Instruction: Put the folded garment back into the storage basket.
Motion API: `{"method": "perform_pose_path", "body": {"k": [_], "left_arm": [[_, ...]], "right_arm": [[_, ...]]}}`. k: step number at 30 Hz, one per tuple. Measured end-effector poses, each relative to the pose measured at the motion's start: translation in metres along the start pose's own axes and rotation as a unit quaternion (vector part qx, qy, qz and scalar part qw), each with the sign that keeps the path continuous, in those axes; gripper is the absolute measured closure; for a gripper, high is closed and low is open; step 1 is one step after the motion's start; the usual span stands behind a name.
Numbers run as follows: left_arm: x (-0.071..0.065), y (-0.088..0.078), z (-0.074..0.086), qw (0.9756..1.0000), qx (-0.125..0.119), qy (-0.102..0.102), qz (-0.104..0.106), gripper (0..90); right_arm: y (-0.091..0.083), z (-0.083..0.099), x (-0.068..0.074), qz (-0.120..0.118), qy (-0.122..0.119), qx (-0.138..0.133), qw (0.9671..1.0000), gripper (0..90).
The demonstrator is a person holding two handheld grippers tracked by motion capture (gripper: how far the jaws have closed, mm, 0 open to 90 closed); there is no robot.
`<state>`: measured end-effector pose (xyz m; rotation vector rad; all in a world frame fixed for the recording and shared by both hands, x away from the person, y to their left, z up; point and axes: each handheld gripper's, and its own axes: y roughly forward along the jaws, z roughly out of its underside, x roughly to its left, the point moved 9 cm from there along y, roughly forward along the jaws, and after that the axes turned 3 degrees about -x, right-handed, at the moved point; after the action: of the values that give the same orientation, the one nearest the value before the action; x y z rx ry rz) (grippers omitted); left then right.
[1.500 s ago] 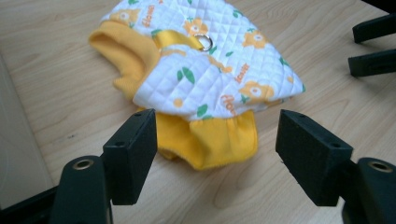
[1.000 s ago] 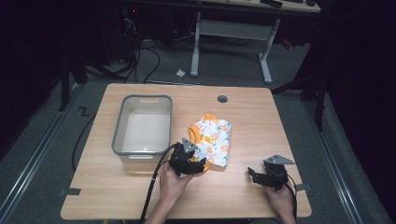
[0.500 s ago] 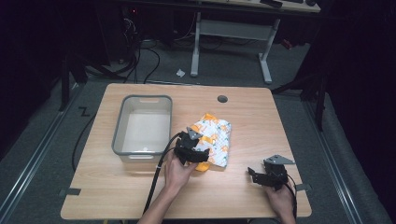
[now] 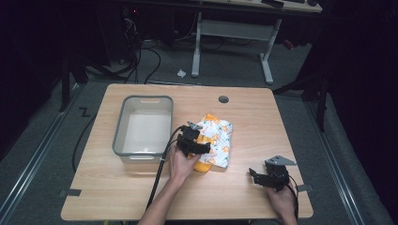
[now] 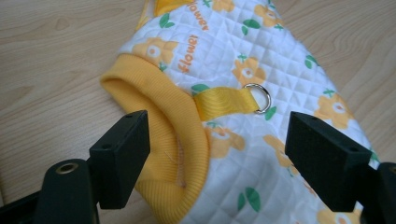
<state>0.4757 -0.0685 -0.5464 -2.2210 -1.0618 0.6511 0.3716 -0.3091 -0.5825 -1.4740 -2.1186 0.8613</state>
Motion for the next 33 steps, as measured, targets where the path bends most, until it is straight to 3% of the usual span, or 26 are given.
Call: {"method": "perform_pose_path", "body": {"k": [6, 13, 19, 21, 24, 28, 33], "left_arm": [[0.007, 0.012, 0.004, 0.9998, 0.011, -0.009, -0.012, 22.2], [0.01, 0.026, 0.008, 0.9989, 0.033, -0.003, -0.033, 21.1], [0.011, 0.035, 0.015, 0.9978, 0.056, -0.014, -0.033, 20.5], [0.011, 0.036, 0.015, 0.9979, 0.054, -0.009, -0.036, 19.5], [0.008, 0.036, 0.016, 0.9975, 0.057, 0.009, -0.04, 23.3], [0.002, 0.035, 0.014, 0.9976, 0.06, 0.023, -0.027, 36.8], [-0.002, 0.034, 0.014, 0.9977, 0.063, 0.02, -0.011, 49.4]], "right_arm": [[0.0, 0.0, 0.0, 0.0, 0.0, 0.0, 1.0, 22.9], [0.0, 0.0, 0.0, -0.001, -0.001, 0.0, 1.0, 22.8], [0.0, 0.0, 0.0, -0.001, -0.001, 0.0, 1.0, 22.9], [0.0, 0.0, 0.0, -0.001, -0.001, 0.0, 1.0, 22.9], [0.0, 0.0, 0.0, -0.001, -0.001, 0.0, 1.0, 22.9], [0.0, 0.0, 0.0, 0.0, -0.001, 0.0, 1.0, 22.8], [0.0, 0.0, 0.0, -0.001, -0.001, 0.0, 1.0, 22.9]]}}
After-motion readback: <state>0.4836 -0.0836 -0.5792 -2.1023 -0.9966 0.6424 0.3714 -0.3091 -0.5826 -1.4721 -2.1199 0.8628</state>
